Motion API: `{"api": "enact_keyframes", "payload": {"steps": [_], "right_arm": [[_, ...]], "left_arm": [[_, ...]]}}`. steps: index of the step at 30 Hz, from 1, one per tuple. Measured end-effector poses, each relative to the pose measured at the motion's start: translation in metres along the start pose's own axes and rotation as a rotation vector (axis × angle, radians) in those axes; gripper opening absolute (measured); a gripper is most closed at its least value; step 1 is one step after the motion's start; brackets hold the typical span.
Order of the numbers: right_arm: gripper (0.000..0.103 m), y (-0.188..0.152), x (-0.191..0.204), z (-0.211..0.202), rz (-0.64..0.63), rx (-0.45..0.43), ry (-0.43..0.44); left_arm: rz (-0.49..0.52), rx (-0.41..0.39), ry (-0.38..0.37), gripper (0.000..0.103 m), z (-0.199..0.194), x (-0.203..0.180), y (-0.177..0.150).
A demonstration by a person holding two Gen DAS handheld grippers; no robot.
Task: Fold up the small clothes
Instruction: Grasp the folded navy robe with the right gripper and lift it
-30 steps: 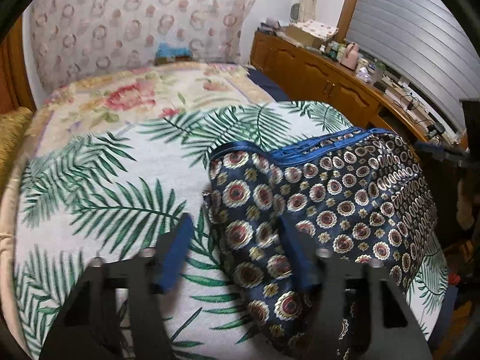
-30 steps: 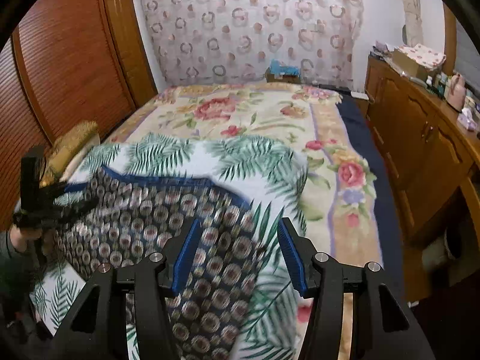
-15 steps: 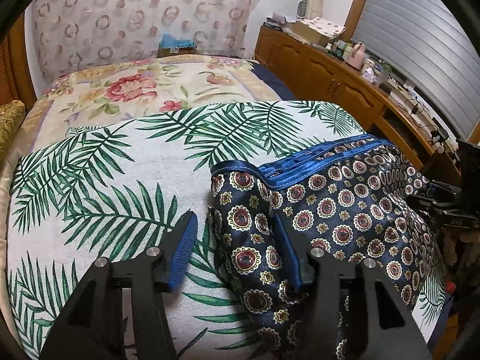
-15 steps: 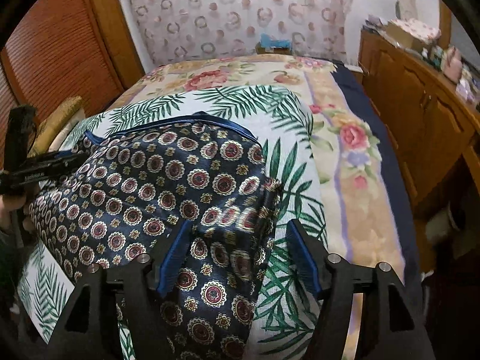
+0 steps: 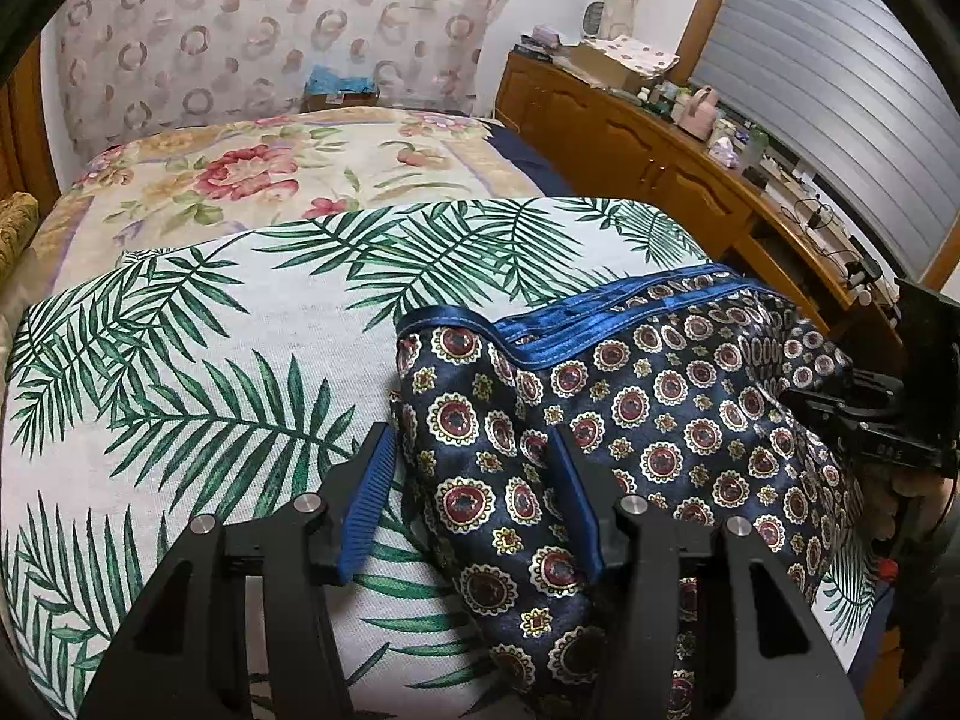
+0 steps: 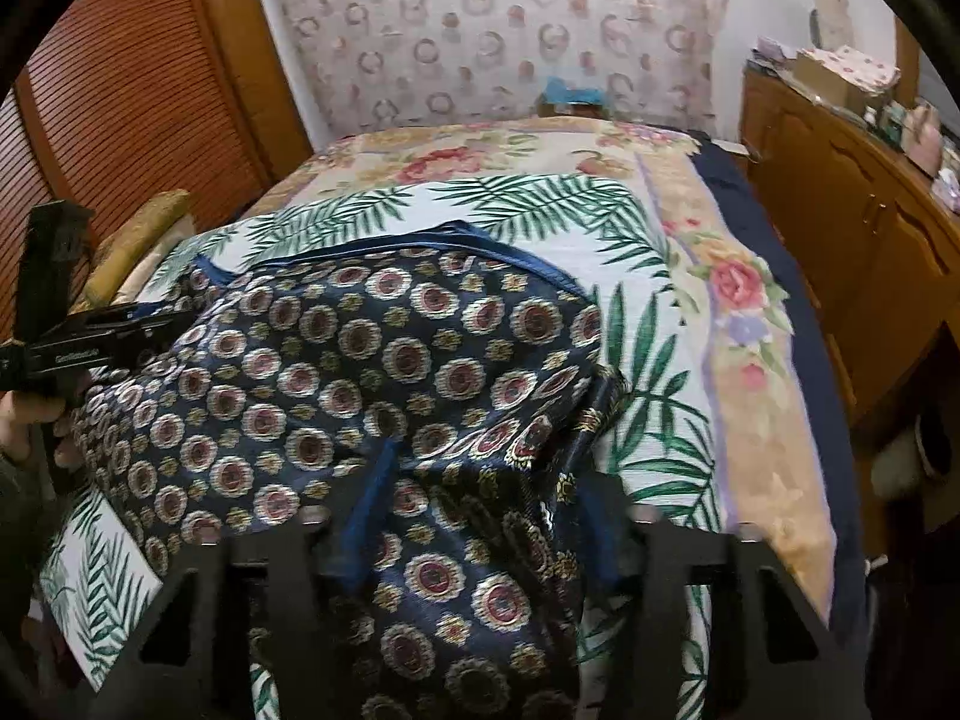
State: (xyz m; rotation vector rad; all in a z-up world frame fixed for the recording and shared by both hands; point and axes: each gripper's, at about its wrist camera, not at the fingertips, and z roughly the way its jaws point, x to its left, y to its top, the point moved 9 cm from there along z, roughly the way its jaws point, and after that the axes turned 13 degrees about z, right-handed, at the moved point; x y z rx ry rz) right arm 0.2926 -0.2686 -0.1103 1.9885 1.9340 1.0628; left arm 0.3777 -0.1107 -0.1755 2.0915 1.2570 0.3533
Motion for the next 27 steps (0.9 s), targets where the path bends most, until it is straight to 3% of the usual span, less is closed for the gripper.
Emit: {"api": "enact_keyframes", "payload": {"steps": [4,9,10,12,14,21,27], "right_arm": [[0.015,-0.005,0.003,0.001,-0.008,0.002,0.018],[0.012,-0.011,0.005,-0.004,-0.042,-0.018,0.013],[0.012,-0.011,0.005,-0.004,-0.042,-0.02,0.013],[0.012,-0.012,0.004,-0.004,-0.038,-0.021,0.018],[0.012,-0.011,0.007,-0.004,-0.035,-0.021,0.019],[0.009,-0.013,0.012,-0.008,-0.075,-0.044,-0.015],[0.008,-0.01,0.018,-0.024,-0.047,-0.102,0.013]], "left_arm": [[-0.017,-0.002,-0.004,0.055,0.001,0.0,0.001],[-0.007,-0.004,-0.013,0.058,0.003,-0.008,0.003],[-0.009,-0.006,-0.026,0.053,0.004,-0.01,0.003],[-0.016,0.0,-0.057,0.023,0.006,-0.013,0.004],[-0.031,0.006,-0.106,0.012,0.008,-0.019,0.003],[0.01,-0.088,-0.113,0.008,-0.026,-0.042,0.01],[0.045,-0.165,-0.11,0.008,-0.06,-0.051,0.02]]}}
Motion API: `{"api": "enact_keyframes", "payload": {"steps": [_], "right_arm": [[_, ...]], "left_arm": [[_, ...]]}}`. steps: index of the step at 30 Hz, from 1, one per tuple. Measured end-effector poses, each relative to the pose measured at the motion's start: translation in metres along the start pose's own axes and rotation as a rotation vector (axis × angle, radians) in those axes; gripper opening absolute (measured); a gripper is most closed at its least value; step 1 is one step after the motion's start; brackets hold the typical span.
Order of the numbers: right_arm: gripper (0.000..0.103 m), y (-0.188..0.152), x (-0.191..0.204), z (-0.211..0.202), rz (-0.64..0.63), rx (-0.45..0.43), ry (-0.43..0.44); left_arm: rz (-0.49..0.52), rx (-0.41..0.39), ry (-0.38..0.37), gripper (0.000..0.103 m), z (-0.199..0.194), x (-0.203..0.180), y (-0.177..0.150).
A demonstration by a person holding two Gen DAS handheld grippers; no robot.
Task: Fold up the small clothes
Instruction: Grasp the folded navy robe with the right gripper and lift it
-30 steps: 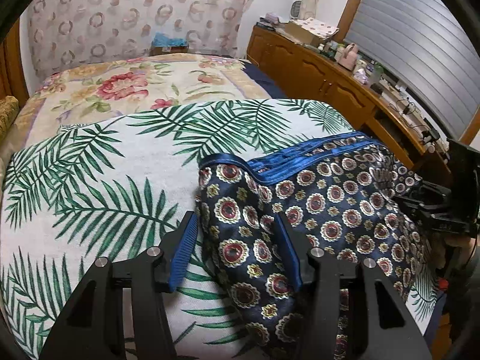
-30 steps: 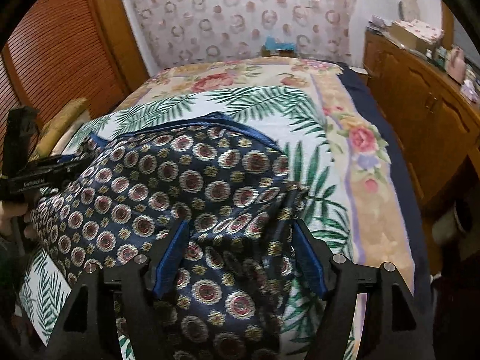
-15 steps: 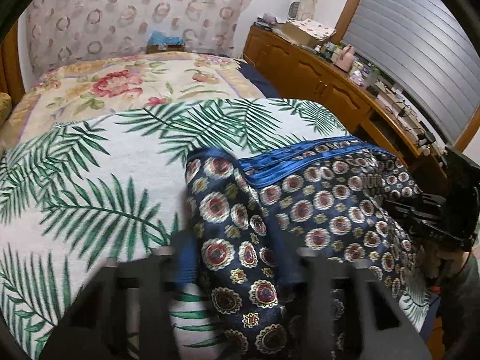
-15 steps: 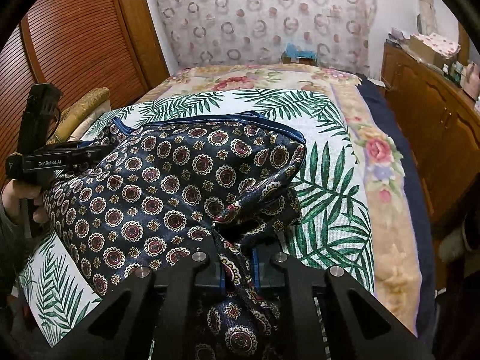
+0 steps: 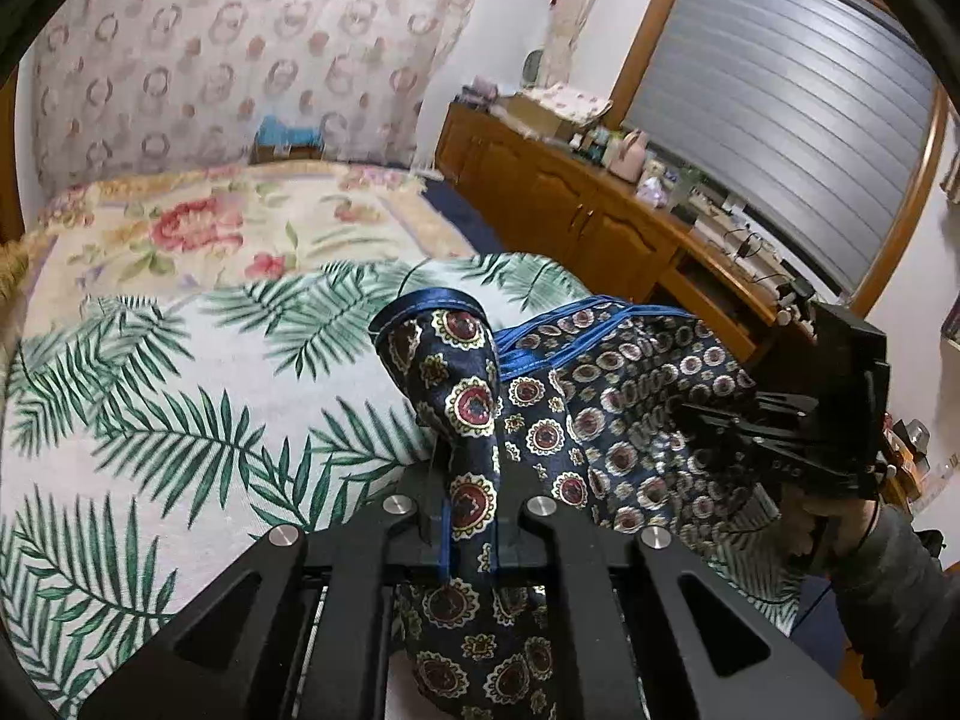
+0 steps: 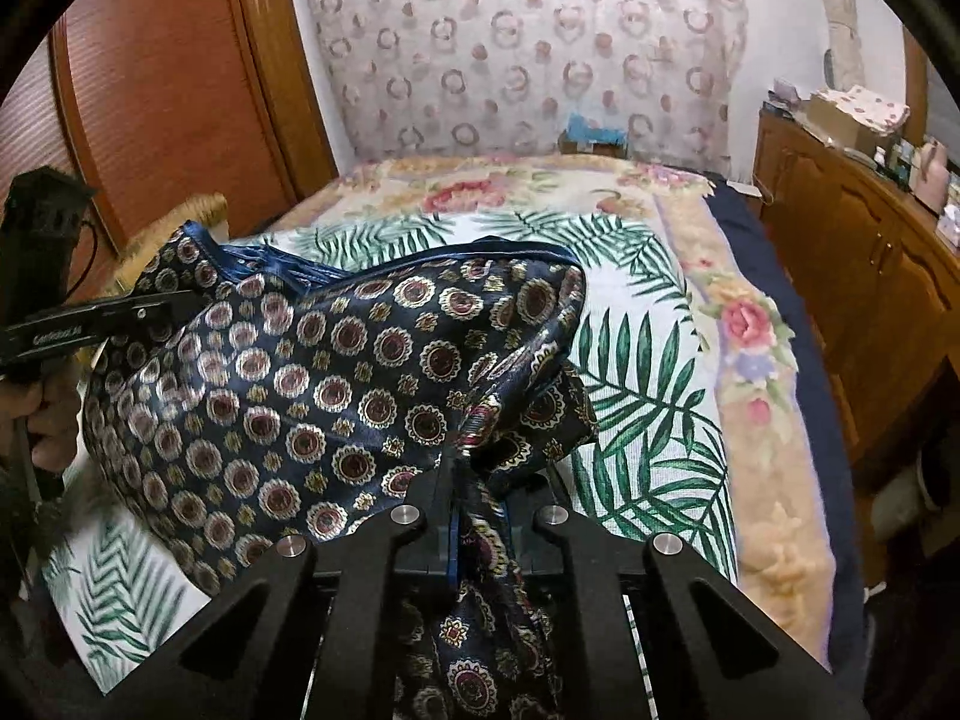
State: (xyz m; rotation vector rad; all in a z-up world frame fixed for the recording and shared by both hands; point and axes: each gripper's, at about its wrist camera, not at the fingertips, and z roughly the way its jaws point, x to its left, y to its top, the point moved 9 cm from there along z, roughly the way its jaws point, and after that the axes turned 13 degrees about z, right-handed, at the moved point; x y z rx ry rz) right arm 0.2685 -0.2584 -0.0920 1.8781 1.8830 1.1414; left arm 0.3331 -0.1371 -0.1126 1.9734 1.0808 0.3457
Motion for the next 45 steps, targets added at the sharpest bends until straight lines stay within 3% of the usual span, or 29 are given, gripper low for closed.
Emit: {"api": "enact_keyframes", "payload": {"steps": [14,23,36,45], "right_arm": [[0.008,0.012,0.029,-0.031,-0.069,-0.111,0.007],[0.008,0.036,0.073,-0.021,-0.165,-0.148,0.056],[0.008,0.109,0.211,0.063,-0.423,-0.172,0.22],[0.008,0.159,0.293,0.169,-0.598,-0.143,0.312]], "left_arm": [[0.054,-0.134,0.057,0.008,-0.066,-0.01,0.015],[0.013,-0.22,0.14,0.008,-0.125,0.029,0.011],[-0.104,-0.335,0.377,0.008,-0.223,0.139,-0.012],[-0.221,-0.363,0.515,0.008,-0.251,0.207,-0.052]]}}
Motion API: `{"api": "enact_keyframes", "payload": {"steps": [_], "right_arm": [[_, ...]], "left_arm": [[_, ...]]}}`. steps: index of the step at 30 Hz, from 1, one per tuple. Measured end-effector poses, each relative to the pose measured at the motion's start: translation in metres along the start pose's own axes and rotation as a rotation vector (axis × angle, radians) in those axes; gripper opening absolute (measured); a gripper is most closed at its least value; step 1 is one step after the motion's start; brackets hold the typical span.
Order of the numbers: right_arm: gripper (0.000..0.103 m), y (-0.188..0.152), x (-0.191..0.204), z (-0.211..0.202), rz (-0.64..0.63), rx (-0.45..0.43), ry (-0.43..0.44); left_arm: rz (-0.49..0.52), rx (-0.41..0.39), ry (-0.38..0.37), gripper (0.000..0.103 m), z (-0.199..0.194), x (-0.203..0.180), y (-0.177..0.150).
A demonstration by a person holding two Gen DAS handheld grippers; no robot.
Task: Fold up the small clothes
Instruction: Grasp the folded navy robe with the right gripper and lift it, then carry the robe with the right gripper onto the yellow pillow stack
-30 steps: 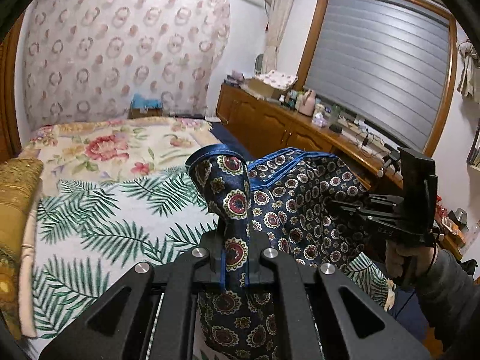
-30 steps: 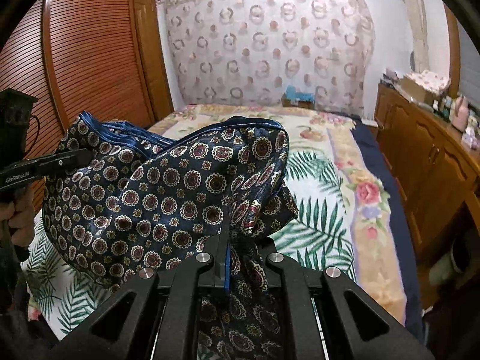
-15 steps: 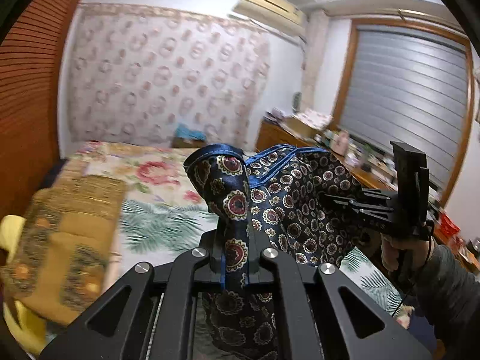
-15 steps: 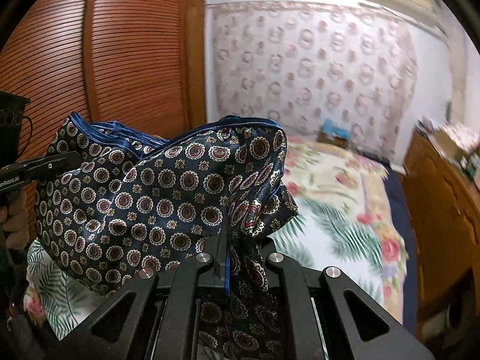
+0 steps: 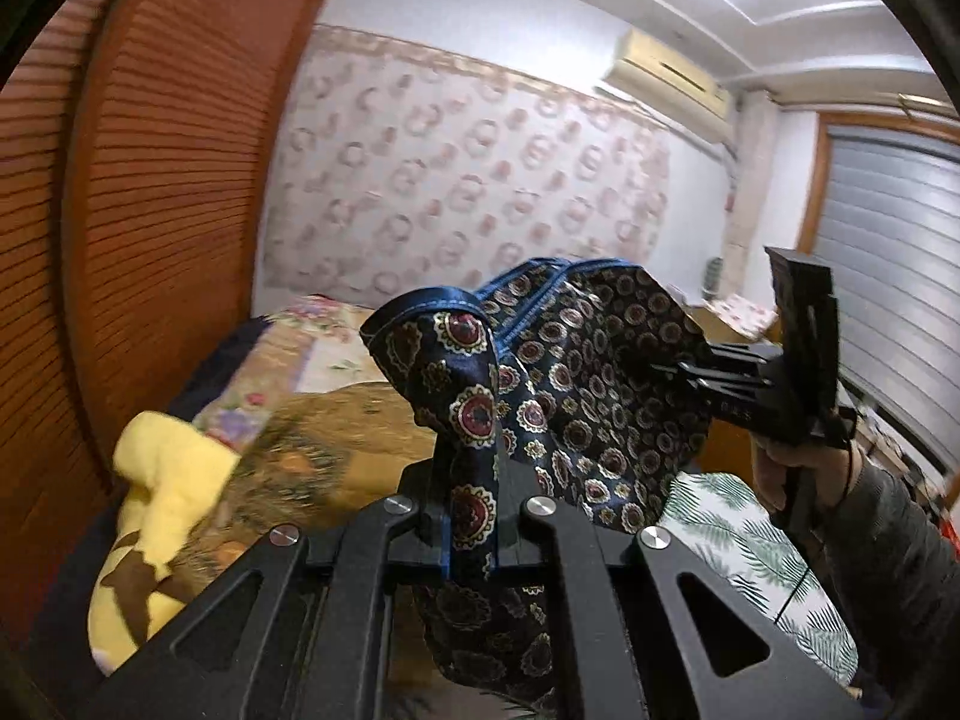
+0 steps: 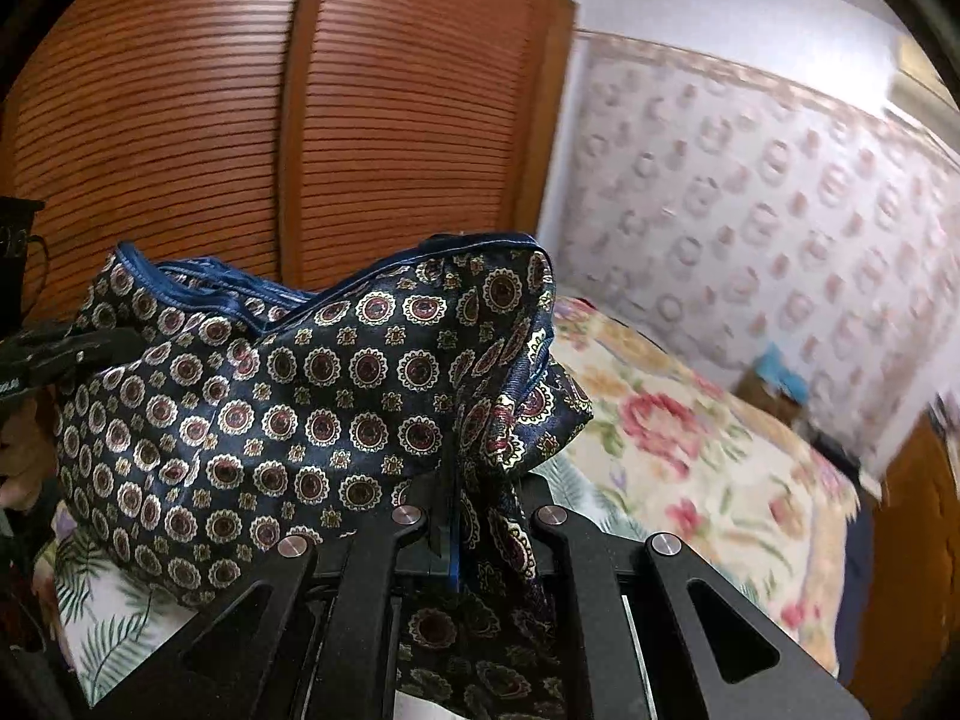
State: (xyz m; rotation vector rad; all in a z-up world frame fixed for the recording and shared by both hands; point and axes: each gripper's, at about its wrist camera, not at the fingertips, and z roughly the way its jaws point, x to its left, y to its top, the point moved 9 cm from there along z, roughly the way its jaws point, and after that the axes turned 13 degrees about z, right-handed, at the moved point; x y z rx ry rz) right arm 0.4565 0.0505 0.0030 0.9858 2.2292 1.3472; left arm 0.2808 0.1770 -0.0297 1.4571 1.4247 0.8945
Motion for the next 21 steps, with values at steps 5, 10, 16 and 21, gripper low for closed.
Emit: {"api": "enact_keyframes", "payload": {"steps": [5,10,16,21], "right_arm": [[0.008,0.018,0.011,0.073,-0.065,0.041,0.042],[0.008,0.017,0.017,0.143,-0.141,0.08,0.077],[0.009,0.018,0.009,0.185,-0.125,0.103,0.085],[0.019,0.017,-0.007,0.199,-0.088,0.119,0.046]], "left_arm": [[-0.071,0.026,0.052,0.008,0.009,0.033,-0.027],[-0.098,0.065,0.112,0.008,0.017,0.054,-0.055],[-0.085,0.087,0.168,0.008,0.014,0.057,-0.071],[-0.066,0.081,0.192,0.033,0.004,0.063,-0.065]]}}
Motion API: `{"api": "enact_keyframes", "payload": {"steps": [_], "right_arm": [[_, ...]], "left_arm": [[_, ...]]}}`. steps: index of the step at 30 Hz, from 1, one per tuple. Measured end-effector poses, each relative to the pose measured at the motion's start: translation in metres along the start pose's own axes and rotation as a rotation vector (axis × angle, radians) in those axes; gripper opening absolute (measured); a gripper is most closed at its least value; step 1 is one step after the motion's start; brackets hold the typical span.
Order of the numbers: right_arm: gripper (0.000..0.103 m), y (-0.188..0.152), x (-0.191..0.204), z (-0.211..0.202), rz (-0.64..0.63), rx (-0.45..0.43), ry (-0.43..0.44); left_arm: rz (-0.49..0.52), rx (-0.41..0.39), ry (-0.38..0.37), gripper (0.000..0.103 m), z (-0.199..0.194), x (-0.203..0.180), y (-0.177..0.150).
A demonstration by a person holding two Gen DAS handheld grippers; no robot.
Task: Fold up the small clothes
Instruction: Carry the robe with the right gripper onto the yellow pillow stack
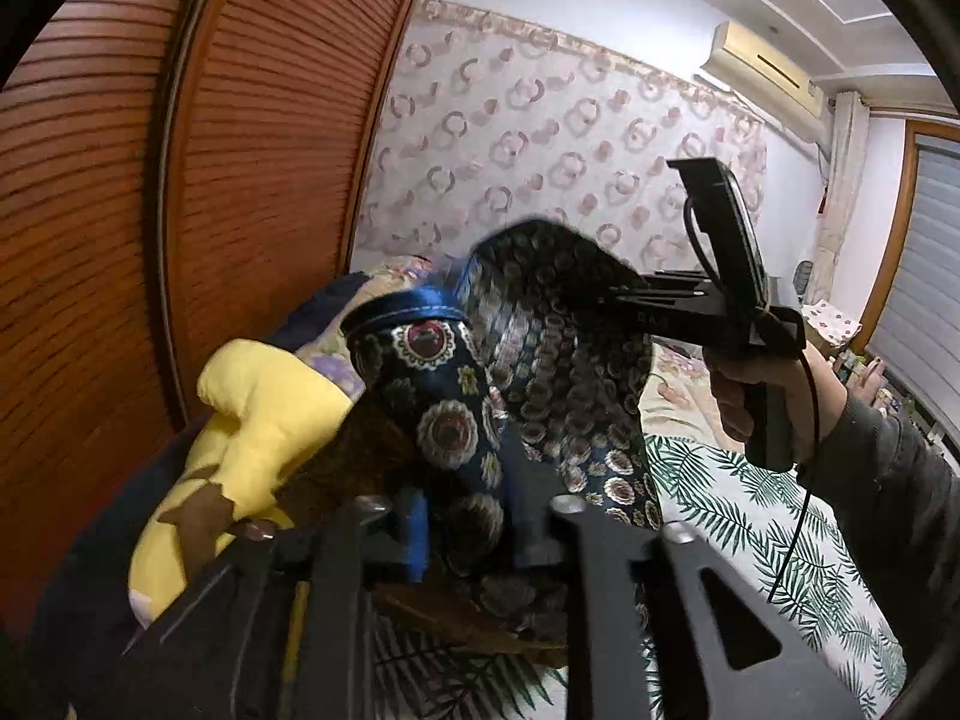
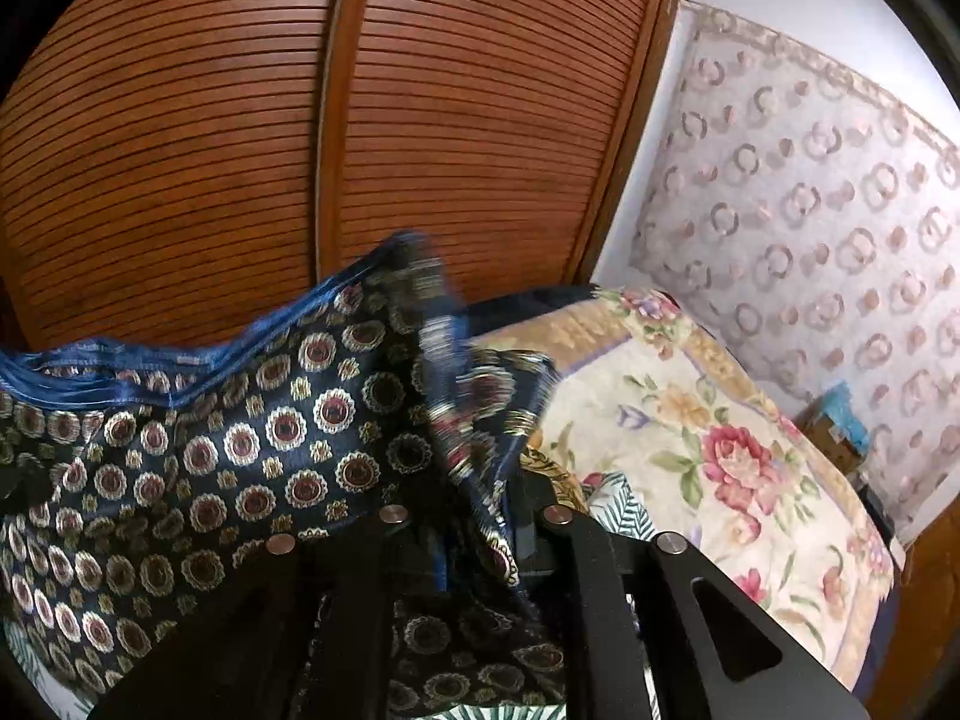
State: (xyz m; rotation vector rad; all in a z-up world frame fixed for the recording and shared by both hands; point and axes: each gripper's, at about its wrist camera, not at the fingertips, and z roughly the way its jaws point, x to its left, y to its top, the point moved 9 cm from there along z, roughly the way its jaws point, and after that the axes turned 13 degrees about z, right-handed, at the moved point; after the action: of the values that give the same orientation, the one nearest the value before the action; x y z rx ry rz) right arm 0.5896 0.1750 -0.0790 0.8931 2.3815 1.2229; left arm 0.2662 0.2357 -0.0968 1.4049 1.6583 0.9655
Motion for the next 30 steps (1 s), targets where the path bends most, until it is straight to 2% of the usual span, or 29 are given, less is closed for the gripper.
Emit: {"api": "enact_keyframes", "payload": {"steps": [2,4,5,6,8,13,16,20,22,23,25,30], "right_arm": [[0.029,0.007,-0.006,0.007,0.03,-0.008,-0.01],[0.05,0.012,-0.015,0.004,0.062,-0.03,-0.028],[0.054,0.015,-0.022,0.0,0.075,-0.053,-0.041],[0.056,0.017,-0.024,-0.005,0.085,-0.076,-0.044],[0.056,0.018,-0.024,-0.015,0.102,-0.11,-0.032],[0.058,0.018,-0.027,-0.027,0.108,-0.167,-0.064],[0.063,0.015,-0.011,-0.022,0.119,-0.124,-0.055],[0.063,0.023,-0.007,-0.016,0.17,-0.104,-0.058],[0.063,0.027,-0.006,-0.023,0.209,-0.134,-0.018],[0.063,0.024,0.0,-0.022,0.217,-0.135,0.038],[0.063,0.013,0.008,-0.016,0.202,-0.099,0.098],[0.063,-0.018,0.021,0.011,0.151,-0.014,0.123]], "left_arm": [[0.022,-0.033,0.016,0.045,-0.009,0.001,0.008],[0.042,-0.05,0.027,0.048,-0.015,0.002,0.014],[0.05,-0.053,0.028,0.057,-0.016,0.002,0.015],[0.056,-0.061,0.022,0.072,-0.017,0.002,0.018],[0.075,-0.07,0.009,0.08,-0.018,-0.001,0.023],[0.119,-0.061,-0.005,0.081,-0.01,-0.011,0.03],[0.126,-0.001,-0.003,0.081,0.01,-0.011,0.02],[0.115,0.063,0.021,0.081,0.028,0.0,0.003],[0.109,0.081,0.031,0.081,0.033,0.006,0.0],[0.108,0.088,0.033,0.081,0.035,0.007,-0.001],[0.108,0.106,0.033,0.081,0.039,0.009,-0.005],[0.107,0.149,0.026,0.081,0.049,0.01,-0.017]]}}
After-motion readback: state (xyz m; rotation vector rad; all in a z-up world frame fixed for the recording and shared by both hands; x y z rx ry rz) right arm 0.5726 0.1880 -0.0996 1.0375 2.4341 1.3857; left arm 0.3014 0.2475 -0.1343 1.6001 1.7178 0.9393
